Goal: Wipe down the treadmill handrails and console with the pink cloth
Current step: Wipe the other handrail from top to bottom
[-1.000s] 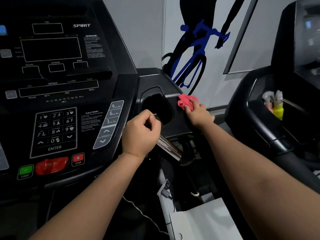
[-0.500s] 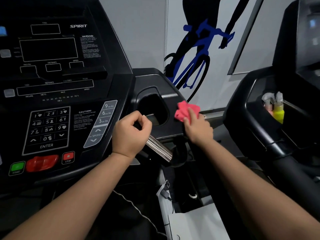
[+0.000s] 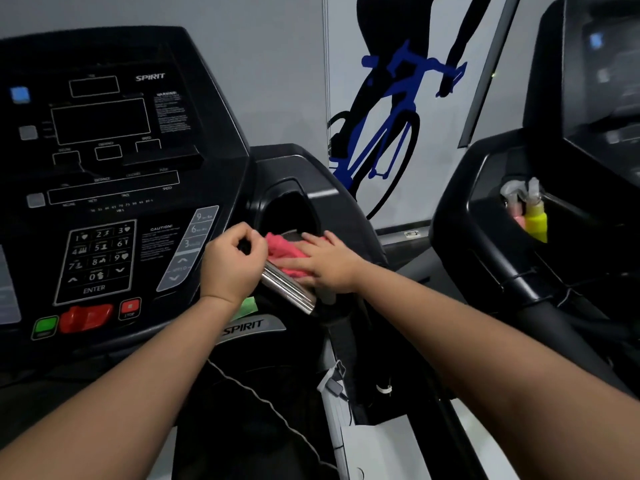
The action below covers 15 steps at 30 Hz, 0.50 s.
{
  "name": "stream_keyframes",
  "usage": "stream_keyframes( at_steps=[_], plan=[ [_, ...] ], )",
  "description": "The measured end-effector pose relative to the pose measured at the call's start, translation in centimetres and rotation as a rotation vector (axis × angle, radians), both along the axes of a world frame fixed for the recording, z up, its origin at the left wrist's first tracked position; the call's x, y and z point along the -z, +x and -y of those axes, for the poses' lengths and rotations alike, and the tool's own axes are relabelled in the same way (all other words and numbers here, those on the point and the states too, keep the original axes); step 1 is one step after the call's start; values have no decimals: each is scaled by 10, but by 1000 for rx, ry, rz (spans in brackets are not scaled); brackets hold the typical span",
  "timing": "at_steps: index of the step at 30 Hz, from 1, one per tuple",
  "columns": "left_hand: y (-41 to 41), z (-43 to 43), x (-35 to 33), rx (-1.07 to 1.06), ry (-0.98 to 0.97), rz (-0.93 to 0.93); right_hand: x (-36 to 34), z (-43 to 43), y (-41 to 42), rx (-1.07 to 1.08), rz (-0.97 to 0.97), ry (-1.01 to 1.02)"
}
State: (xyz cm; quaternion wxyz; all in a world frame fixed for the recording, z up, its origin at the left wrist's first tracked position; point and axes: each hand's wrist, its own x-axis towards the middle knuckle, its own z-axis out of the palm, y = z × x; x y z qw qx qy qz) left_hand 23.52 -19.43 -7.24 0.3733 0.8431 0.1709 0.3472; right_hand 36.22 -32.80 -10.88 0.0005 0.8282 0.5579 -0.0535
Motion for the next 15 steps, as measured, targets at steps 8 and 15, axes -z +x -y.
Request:
stream_keyframes(
  at_steps=[8, 15],
  plan=[
    [-6, 10, -13, -74, 9, -163, 15, 40, 49, 609, -344, 215],
    [-6, 9, -20, -112, 85, -310, 18, 63, 34, 814, -648, 519]
  ],
)
